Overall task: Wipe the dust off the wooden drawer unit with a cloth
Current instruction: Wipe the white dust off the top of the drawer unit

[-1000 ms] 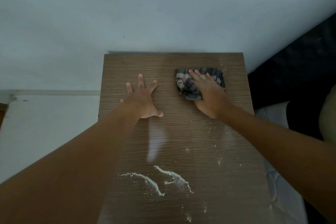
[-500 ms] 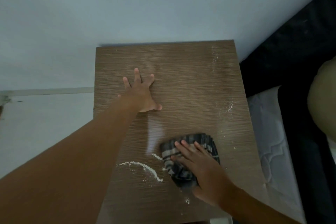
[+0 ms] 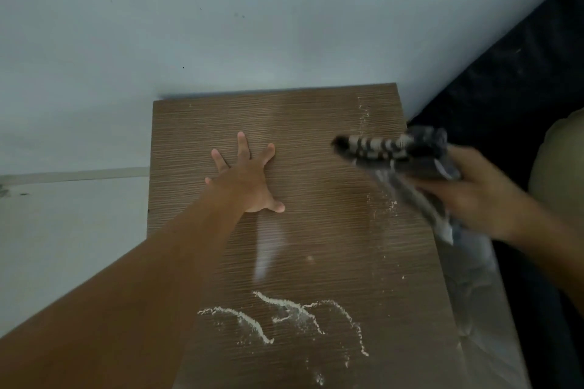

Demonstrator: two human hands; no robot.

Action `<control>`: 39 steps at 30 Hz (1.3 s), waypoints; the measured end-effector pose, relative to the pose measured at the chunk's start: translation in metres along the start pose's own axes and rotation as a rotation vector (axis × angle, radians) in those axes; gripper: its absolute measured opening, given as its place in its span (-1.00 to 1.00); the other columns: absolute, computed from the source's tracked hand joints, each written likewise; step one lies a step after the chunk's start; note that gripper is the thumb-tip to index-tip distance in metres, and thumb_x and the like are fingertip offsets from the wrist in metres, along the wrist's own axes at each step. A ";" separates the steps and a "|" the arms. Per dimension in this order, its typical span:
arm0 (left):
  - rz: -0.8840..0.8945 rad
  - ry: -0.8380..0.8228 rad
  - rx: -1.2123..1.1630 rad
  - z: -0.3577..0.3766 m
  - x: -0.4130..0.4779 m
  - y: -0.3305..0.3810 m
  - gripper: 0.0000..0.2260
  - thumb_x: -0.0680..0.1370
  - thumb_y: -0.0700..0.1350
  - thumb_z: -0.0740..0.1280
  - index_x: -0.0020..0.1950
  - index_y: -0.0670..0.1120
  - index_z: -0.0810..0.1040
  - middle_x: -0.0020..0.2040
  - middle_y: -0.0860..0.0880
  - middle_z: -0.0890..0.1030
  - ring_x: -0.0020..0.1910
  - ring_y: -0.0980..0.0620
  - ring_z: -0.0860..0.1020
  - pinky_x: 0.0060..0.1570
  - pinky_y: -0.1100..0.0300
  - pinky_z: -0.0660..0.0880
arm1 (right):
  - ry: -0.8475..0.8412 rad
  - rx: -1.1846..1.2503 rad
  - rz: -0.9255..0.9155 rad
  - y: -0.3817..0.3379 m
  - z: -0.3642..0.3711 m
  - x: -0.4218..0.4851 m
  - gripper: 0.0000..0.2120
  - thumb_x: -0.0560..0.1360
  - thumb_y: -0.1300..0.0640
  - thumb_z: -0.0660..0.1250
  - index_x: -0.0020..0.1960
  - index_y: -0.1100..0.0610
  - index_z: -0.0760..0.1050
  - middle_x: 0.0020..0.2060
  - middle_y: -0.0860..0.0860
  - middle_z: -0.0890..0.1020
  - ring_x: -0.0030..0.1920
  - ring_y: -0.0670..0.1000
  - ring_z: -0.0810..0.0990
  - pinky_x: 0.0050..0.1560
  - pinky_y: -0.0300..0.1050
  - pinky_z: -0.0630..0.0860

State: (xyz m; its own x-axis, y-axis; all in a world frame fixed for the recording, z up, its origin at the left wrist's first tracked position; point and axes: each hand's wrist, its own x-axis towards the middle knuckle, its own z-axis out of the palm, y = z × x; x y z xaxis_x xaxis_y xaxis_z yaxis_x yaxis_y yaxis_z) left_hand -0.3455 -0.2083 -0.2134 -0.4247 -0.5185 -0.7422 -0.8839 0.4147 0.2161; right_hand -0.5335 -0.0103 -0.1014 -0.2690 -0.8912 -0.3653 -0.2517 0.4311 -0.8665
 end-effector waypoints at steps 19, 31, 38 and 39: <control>-0.014 -0.010 -0.036 -0.002 0.003 0.004 0.06 0.32 0.09 0.57 0.53 0.35 -0.15 0.49 0.10 -0.50 0.47 -0.34 -0.40 0.36 -0.43 -0.01 | 0.026 -0.856 -0.206 0.100 -0.014 0.158 -0.35 0.52 0.05 0.30 0.54 0.06 0.16 0.53 0.02 0.22 0.51 0.17 0.16 0.50 0.23 0.06; -0.006 -0.008 -0.035 -0.003 0.002 0.004 0.07 0.30 0.09 0.59 0.53 0.34 -0.13 0.51 0.09 -0.48 0.47 -0.35 -0.38 0.35 -0.45 0.00 | 0.077 -0.773 -0.218 0.127 0.075 0.046 -0.30 0.40 0.10 0.39 0.49 -0.03 0.23 0.54 -0.05 0.18 0.55 -0.09 0.01 0.53 0.11 -0.03; -0.004 -0.019 -0.036 -0.005 -0.001 0.007 0.06 0.32 0.07 0.58 0.54 0.32 -0.13 0.52 0.07 -0.47 0.47 -0.36 -0.39 0.36 -0.45 -0.02 | -0.017 -0.758 -0.125 0.126 0.128 -0.031 -0.27 0.31 -0.02 0.14 0.49 -0.12 0.14 0.53 -0.08 0.14 0.54 -0.07 0.02 0.52 0.14 -0.02; -0.005 -0.022 -0.034 -0.005 -0.001 0.007 0.06 0.32 0.07 0.58 0.54 0.32 -0.14 0.52 0.07 -0.47 0.47 -0.36 -0.39 0.36 -0.45 -0.02 | -0.040 -0.761 -0.129 0.127 0.134 -0.039 -0.27 0.30 -0.03 0.13 0.49 -0.12 0.16 0.53 -0.07 0.16 0.54 -0.05 0.05 0.52 0.14 -0.02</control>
State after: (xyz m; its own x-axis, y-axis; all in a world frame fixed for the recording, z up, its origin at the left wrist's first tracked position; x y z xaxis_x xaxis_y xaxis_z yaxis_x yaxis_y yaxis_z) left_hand -0.3524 -0.2088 -0.2079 -0.4158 -0.5040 -0.7570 -0.8926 0.3859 0.2333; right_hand -0.4303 0.0606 -0.2422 -0.1641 -0.9391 -0.3020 -0.8525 0.2890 -0.4355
